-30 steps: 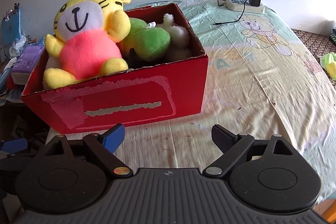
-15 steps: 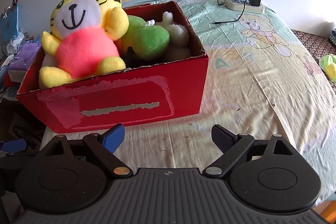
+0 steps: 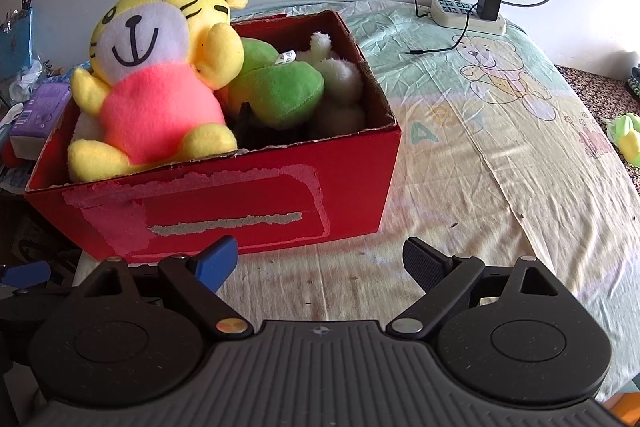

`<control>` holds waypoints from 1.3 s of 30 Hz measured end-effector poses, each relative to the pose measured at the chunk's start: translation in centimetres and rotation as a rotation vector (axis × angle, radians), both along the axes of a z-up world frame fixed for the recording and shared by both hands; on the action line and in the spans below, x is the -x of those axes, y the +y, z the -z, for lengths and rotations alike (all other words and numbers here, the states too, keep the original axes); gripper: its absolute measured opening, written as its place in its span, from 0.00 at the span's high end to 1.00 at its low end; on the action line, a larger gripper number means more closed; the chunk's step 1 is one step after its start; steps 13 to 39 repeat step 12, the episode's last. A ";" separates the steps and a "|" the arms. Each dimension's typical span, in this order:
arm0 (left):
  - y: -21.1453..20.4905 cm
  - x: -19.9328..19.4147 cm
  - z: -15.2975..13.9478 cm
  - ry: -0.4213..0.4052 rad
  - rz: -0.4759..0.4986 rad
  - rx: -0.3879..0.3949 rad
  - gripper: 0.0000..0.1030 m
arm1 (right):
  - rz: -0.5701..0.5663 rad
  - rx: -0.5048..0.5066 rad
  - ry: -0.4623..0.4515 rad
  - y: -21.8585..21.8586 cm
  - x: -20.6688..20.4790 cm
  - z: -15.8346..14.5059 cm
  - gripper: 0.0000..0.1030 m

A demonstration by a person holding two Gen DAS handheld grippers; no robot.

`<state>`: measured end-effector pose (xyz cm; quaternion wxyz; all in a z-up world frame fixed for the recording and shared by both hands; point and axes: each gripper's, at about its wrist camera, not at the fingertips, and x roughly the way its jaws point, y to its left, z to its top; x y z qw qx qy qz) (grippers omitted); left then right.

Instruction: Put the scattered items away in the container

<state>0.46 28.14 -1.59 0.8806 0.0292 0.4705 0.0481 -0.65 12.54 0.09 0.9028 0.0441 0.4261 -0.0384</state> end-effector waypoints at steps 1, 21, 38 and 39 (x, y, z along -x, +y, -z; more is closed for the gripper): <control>0.0 -0.1 0.0 -0.003 -0.001 -0.001 0.00 | 0.000 0.001 -0.001 0.0 -0.1 0.0 0.11; 0.3 -0.9 -0.4 -0.029 -0.005 -0.004 0.00 | 0.001 -0.001 -0.014 0.2 -0.8 -0.4 0.11; 0.3 -0.9 -0.4 -0.029 -0.005 -0.004 0.00 | 0.001 -0.001 -0.014 0.2 -0.8 -0.4 0.11; 0.3 -0.9 -0.4 -0.029 -0.005 -0.004 0.00 | 0.001 -0.001 -0.014 0.2 -0.8 -0.4 0.11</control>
